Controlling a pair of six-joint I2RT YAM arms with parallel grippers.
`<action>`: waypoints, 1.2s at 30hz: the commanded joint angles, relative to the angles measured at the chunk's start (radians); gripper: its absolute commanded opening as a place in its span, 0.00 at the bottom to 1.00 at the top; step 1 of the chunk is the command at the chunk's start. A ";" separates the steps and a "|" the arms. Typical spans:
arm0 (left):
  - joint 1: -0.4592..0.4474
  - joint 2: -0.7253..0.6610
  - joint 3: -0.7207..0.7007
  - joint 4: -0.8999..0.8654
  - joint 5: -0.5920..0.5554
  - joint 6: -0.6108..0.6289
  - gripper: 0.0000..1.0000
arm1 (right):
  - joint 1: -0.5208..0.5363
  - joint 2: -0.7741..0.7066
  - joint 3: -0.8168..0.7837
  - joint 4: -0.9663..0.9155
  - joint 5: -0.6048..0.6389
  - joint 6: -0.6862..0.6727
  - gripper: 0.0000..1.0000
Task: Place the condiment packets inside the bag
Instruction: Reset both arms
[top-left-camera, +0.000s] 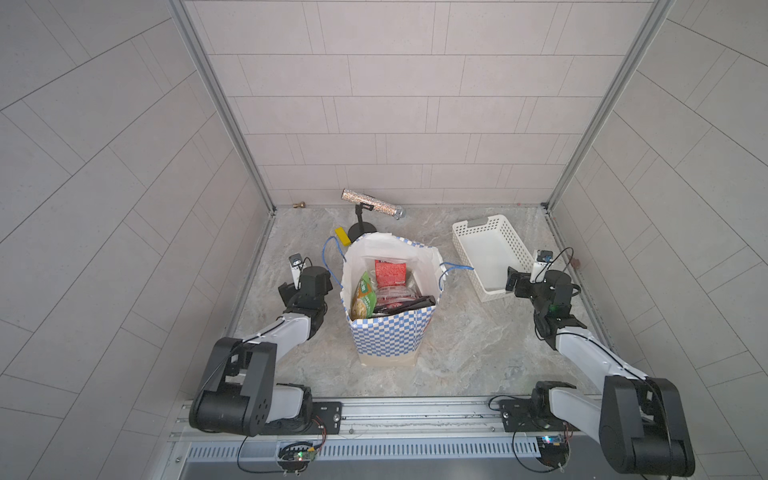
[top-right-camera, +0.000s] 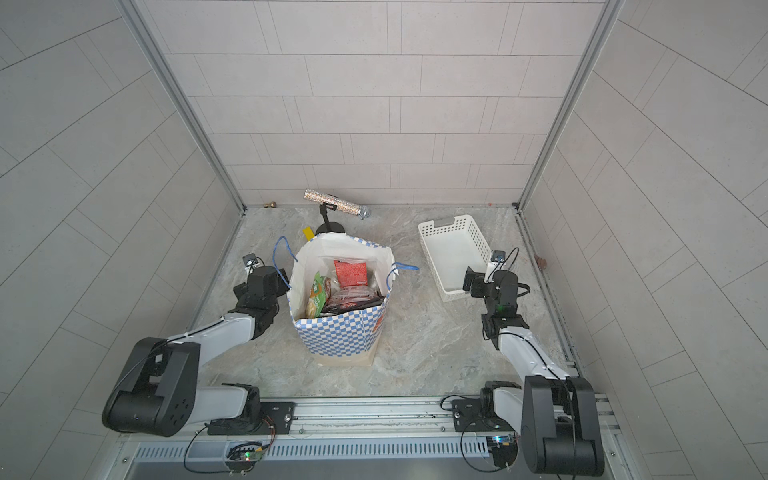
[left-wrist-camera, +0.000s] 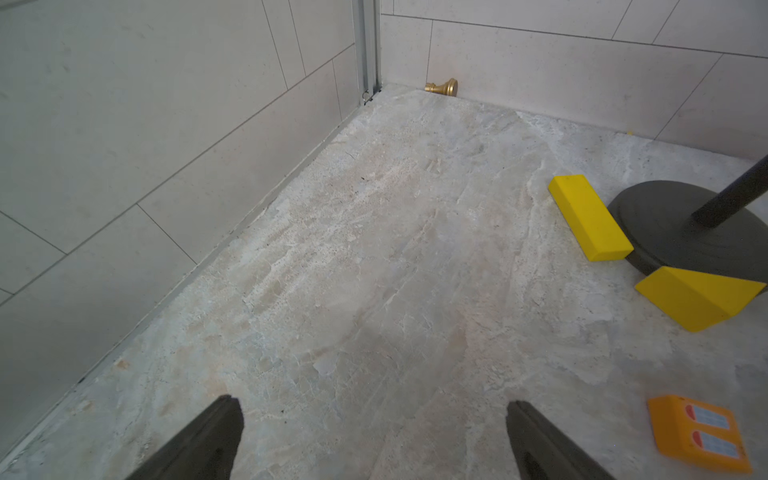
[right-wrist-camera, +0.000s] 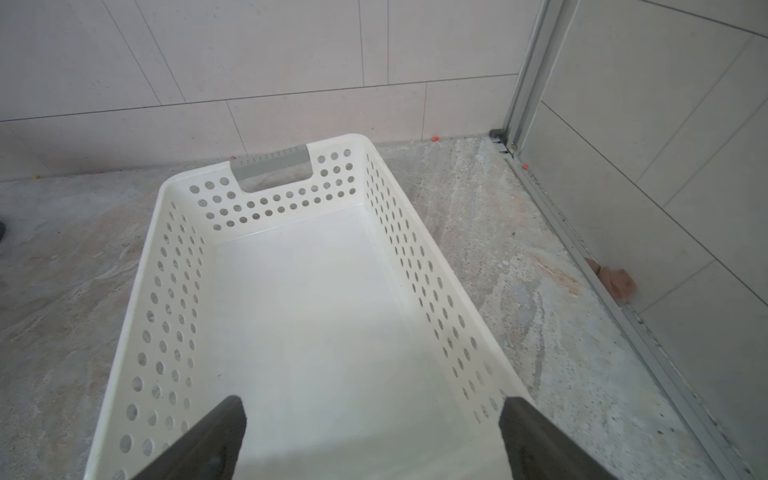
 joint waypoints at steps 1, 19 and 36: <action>0.017 0.061 -0.043 0.281 0.182 0.080 1.00 | 0.045 0.055 -0.016 0.206 0.014 -0.092 1.00; 0.020 0.175 -0.009 0.330 0.226 0.097 1.00 | 0.036 0.416 0.000 0.481 0.052 -0.025 1.00; 0.017 0.180 -0.002 0.322 0.223 0.098 1.00 | 0.033 0.397 0.009 0.448 0.043 -0.028 1.00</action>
